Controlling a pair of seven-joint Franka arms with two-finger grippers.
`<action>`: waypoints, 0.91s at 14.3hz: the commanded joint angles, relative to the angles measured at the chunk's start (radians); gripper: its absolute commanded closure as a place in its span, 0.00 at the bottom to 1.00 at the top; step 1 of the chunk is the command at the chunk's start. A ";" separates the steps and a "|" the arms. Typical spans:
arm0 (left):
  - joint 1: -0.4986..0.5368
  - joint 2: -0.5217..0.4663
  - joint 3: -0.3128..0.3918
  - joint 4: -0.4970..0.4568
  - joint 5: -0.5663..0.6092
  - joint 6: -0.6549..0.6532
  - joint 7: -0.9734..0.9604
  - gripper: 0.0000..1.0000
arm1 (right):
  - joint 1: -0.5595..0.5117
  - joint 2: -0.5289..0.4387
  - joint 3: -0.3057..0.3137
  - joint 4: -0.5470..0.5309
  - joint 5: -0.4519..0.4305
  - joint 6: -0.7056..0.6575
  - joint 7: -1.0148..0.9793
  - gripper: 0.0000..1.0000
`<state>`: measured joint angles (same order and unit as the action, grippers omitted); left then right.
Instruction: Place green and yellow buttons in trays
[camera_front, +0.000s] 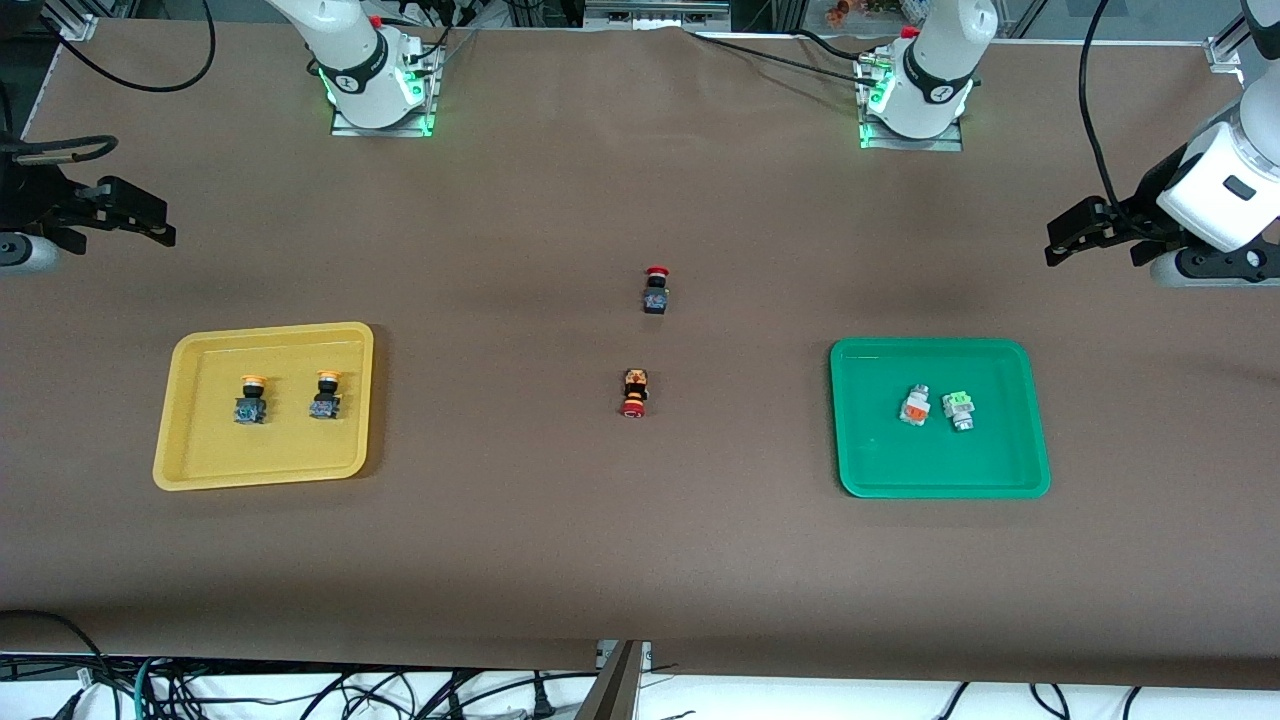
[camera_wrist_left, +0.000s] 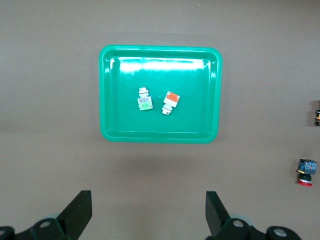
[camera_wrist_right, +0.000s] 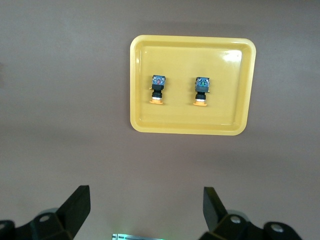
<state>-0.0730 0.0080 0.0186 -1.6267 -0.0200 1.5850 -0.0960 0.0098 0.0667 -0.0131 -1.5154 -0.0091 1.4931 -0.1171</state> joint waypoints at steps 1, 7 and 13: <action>-0.001 -0.025 0.000 -0.010 -0.005 -0.022 -0.011 0.00 | -0.001 0.008 0.009 0.026 -0.020 -0.007 0.017 0.00; -0.001 -0.025 -0.002 -0.002 -0.003 -0.031 -0.016 0.00 | -0.001 0.008 0.009 0.026 -0.012 -0.010 0.017 0.00; -0.001 -0.025 -0.005 0.010 -0.003 -0.031 -0.013 0.00 | -0.002 0.010 0.005 0.026 -0.012 -0.005 0.016 0.00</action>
<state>-0.0731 -0.0043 0.0174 -1.6259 -0.0200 1.5666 -0.1025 0.0108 0.0674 -0.0127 -1.5146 -0.0110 1.4948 -0.1167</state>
